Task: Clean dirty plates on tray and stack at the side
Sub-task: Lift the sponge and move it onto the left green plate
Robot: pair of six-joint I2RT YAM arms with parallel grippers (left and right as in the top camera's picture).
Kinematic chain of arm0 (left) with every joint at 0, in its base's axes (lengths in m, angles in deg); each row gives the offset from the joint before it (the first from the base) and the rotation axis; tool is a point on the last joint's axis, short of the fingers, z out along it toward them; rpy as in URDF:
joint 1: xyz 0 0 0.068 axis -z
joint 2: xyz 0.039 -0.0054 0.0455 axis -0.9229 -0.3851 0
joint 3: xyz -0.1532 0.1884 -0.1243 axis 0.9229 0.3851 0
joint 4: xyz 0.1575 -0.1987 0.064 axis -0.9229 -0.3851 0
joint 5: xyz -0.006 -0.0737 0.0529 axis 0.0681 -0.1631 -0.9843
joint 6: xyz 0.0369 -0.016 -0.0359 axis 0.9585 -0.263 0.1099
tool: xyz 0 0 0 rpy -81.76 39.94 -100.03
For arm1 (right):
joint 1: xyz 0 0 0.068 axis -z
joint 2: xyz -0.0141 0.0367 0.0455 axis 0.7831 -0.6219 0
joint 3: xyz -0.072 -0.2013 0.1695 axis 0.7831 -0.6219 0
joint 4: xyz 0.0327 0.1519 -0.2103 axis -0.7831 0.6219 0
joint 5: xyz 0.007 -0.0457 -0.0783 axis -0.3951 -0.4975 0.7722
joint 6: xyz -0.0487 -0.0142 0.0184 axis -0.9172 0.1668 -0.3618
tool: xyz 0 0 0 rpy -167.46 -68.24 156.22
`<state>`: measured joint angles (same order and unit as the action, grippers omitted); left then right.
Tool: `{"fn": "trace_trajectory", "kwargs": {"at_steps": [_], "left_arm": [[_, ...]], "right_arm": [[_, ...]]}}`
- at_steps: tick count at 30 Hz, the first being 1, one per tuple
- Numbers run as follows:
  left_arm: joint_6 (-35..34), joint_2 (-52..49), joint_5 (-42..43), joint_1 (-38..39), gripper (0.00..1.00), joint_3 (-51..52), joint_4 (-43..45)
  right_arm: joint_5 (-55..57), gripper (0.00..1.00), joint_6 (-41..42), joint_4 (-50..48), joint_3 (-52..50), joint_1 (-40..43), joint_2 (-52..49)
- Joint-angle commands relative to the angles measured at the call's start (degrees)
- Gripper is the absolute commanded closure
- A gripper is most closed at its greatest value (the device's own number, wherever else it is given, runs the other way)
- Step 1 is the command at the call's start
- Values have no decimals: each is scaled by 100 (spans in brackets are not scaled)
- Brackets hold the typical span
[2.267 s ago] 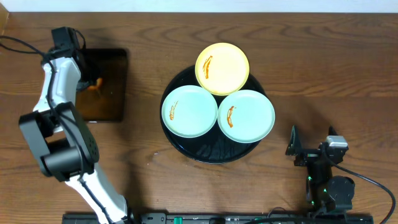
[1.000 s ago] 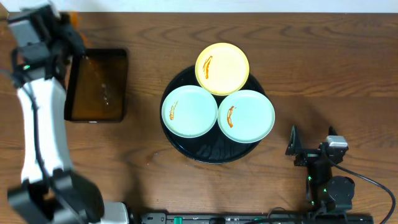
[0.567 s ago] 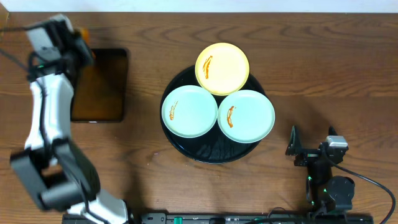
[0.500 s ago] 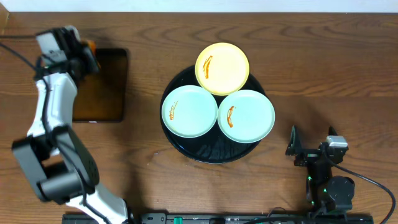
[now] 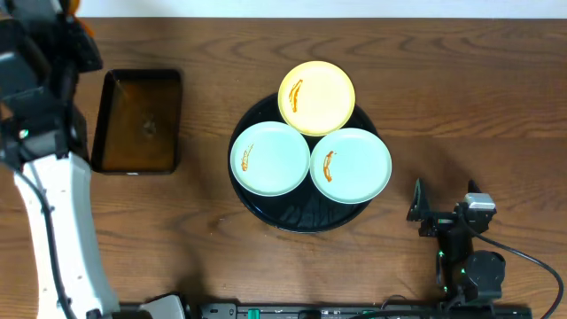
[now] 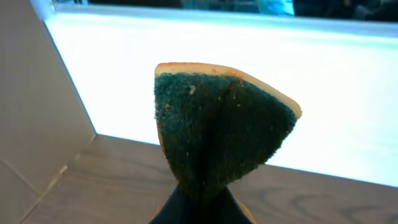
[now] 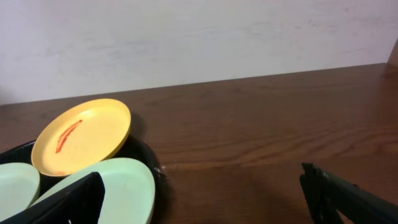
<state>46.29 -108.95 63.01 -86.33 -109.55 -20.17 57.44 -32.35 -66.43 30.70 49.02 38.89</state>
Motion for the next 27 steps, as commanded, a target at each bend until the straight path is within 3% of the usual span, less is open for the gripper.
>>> {"fn": "trace_trajectory", "kwargs": {"at_steps": [1, 5, 8, 12, 20, 23, 27], "left_arm": [[61, -785, -39, -35, 93, 343, -96], [98, -2090, -52, -35, 93, 599, -256], [98, -2361, -55, -35, 93, 599, -407], [98, -1939, -55, -35, 93, 509, -398], [81, 85, -55, -17, 93, 350, 343], [81, 103, -57, -31, 93, 365, 286], [81, -745, -57, -31, 93, 529, -116]], "right_arm": [[44, 1, -76, 22, -9, 42, 15], [44, 1, -76, 22, -9, 39, 13], [44, 1, -76, 22, -9, 42, 15], [44, 1, -76, 22, -9, 42, 15], [44, 1, -76, 22, -9, 39, 15], [44, 1, -76, 22, -9, 39, 15], [44, 1, -76, 22, -9, 39, 13]]}}
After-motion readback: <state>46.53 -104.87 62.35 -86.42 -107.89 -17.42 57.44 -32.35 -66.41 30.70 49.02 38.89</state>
